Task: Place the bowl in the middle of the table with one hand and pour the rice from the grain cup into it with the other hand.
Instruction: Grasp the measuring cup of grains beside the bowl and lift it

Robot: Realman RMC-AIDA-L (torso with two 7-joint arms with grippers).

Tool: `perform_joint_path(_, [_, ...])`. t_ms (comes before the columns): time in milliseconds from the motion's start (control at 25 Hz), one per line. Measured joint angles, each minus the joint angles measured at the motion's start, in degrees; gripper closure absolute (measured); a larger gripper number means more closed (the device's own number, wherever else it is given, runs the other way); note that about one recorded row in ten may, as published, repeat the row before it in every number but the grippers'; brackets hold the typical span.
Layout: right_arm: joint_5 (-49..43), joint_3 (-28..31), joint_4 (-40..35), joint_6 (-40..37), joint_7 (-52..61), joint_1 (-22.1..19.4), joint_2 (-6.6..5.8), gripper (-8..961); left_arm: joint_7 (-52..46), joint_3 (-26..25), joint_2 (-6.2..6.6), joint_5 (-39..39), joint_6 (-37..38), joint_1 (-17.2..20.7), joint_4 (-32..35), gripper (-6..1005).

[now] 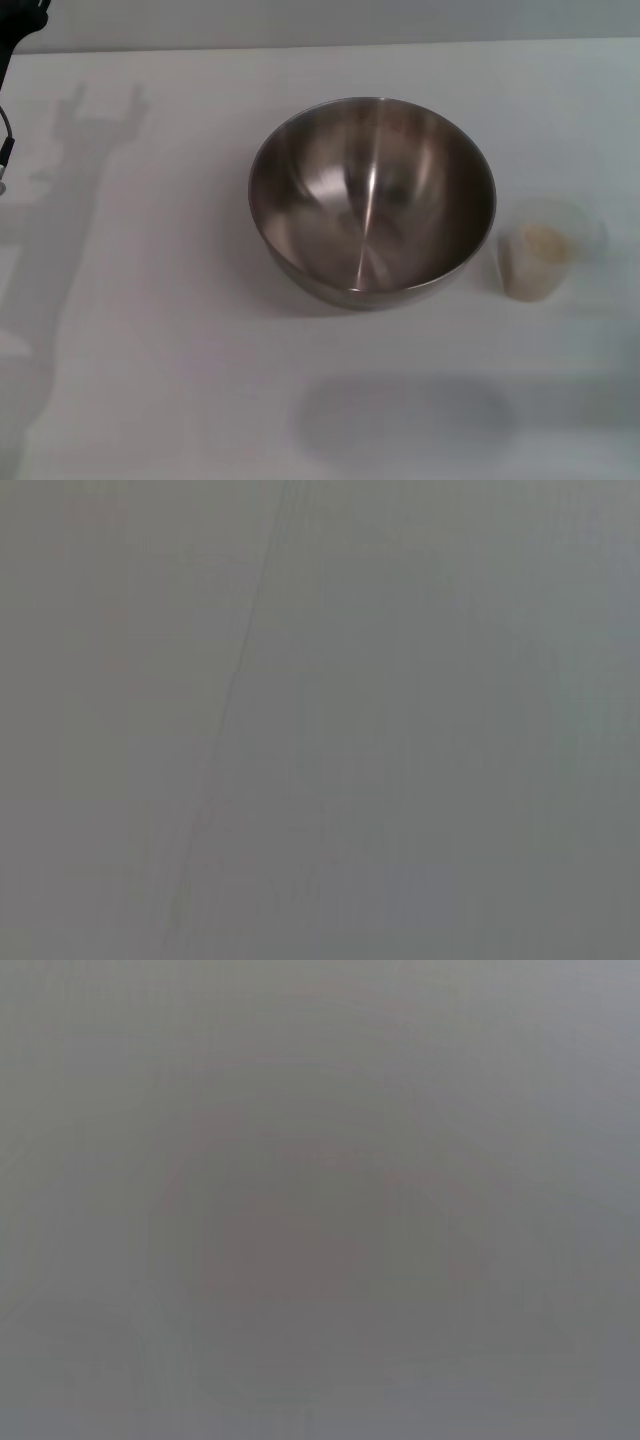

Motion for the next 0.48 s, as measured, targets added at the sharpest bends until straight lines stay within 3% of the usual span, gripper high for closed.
perform_joint_path(200, [-0.02,-3.62,2.31,-1.80,-0.83,-4.62,0.04,316,0.05,-0.07,0.02,0.02,-0.45,-0.34,0.78,185])
perform_joint_path(480, [-0.04,-10.11,2.98,-2.89,-1.21,-8.81,0.19,315,0.05,-0.12,-0.02,0.04,-0.35,-0.70,2.02,185])
